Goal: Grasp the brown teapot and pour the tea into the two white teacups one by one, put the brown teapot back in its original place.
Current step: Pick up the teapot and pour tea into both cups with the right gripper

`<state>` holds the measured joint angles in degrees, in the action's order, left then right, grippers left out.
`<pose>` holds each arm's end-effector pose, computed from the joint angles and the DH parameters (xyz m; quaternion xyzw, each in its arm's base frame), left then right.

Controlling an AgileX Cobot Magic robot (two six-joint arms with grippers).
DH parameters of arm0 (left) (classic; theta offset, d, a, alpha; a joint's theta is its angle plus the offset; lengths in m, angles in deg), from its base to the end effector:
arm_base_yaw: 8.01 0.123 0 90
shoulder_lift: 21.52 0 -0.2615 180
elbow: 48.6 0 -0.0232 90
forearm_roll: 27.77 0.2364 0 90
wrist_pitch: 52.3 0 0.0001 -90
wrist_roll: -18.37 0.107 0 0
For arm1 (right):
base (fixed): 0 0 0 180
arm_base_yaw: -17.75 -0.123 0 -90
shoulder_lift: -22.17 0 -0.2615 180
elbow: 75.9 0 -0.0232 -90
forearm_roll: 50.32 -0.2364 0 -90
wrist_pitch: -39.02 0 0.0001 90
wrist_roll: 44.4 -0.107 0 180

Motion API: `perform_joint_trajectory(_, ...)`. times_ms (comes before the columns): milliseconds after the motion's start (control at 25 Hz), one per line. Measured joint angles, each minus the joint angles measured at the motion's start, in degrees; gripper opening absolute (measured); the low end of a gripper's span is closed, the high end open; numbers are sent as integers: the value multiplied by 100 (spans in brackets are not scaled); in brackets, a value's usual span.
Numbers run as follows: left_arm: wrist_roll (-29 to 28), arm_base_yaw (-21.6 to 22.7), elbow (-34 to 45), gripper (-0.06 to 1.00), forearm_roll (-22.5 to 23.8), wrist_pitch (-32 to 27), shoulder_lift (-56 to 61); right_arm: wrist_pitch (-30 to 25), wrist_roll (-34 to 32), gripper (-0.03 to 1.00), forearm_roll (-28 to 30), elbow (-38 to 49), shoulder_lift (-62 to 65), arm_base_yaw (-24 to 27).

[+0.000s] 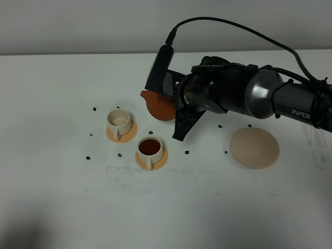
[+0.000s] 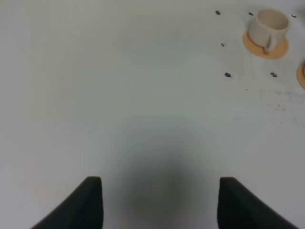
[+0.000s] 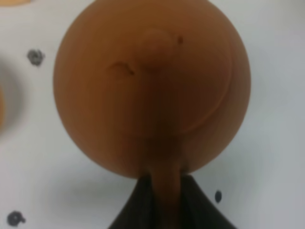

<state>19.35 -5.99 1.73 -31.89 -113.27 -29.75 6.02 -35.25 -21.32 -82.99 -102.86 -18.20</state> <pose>0.0239 -0.0059 0.2509 -0.0071 0.8634 -0.0228 0.5040 0.3608 0.2267 0.1597 -0.5155 0.8007 -0.1234 0.2791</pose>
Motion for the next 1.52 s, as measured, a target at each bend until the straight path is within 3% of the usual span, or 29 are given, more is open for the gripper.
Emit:
perform_joint_trajectory(480,0,0,0,50,0,0,0,250,47,8,1135,-81,-235,-333)
perform_joint_trajectory(1520,5,0,0,50,0,0,0,413,42,8,2859,-81,-418,-578)
